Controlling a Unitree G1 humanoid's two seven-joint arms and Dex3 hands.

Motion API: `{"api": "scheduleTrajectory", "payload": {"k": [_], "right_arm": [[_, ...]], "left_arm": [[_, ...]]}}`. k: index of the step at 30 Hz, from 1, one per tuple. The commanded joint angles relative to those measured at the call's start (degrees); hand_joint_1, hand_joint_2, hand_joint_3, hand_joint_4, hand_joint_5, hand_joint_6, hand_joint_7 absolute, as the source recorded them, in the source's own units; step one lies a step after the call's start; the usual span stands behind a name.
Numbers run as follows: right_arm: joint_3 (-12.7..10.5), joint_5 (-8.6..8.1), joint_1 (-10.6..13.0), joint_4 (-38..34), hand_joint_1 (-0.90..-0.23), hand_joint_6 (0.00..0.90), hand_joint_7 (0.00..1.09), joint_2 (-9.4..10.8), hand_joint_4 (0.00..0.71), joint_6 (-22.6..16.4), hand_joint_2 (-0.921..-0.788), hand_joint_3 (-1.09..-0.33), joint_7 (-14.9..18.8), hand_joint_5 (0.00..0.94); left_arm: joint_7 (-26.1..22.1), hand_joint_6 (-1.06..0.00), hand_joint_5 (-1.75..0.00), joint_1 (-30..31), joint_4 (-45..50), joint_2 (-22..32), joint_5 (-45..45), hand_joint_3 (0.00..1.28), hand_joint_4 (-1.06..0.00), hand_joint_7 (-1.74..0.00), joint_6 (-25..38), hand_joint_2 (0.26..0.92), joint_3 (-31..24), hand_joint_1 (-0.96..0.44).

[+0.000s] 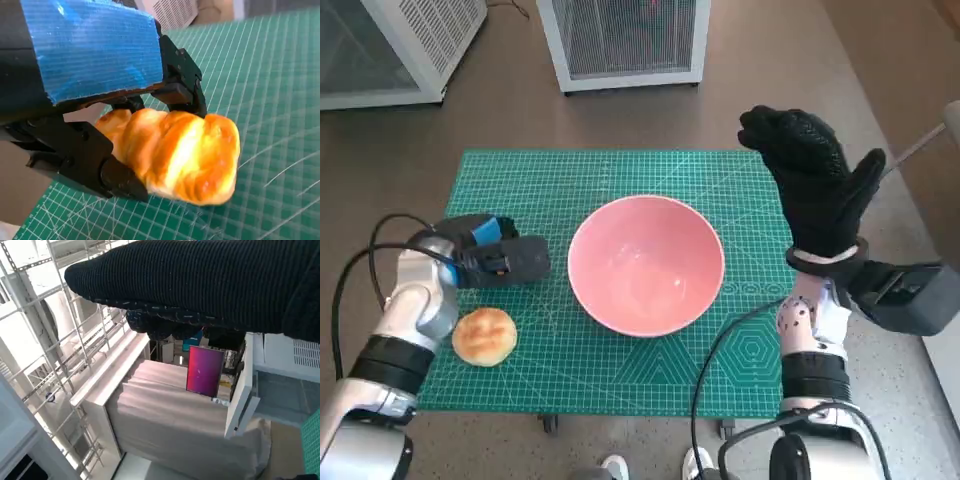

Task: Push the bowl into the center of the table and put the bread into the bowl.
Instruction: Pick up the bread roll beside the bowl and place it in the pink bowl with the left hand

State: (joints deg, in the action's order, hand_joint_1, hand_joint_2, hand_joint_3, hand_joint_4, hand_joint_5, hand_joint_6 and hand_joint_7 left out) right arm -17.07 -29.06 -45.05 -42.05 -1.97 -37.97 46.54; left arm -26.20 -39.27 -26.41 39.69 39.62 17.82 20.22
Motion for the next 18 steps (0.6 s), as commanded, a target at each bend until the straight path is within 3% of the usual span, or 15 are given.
{"api": "scheduleTrajectory", "payload": {"k": [1,8,18], "right_arm": [[0.1,-0.29,1.3,0.2,-0.515,0.494,0.01,-0.4,0.327,0.8,-0.921,-0.514,0.4,0.001],[0.2,-0.25,1.1,-0.3,-0.512,0.493,0.00,-0.2,0.331,0.5,-0.921,-0.515,0.6,0.002],[0.3,-0.67,1.2,-0.6,-0.523,0.494,0.00,0.1,0.332,1.0,-0.921,-0.512,1.5,0.002]], "left_arm": [[-3.2,-0.64,-1.24,1.5,13.3,2.6,-1.7,0.08,-0.65,-1.13,3.6,0.920,-5.1,0.00],[-5.3,-0.64,-1.18,4.0,31.8,2.6,-2.0,0.07,-0.67,-1.17,7.5,0.920,-10.3,0.00],[-3.0,-0.70,-1.09,4.8,45.7,0.4,-3.9,0.03,-0.77,-1.08,2.7,0.902,-13.5,0.00]]}}
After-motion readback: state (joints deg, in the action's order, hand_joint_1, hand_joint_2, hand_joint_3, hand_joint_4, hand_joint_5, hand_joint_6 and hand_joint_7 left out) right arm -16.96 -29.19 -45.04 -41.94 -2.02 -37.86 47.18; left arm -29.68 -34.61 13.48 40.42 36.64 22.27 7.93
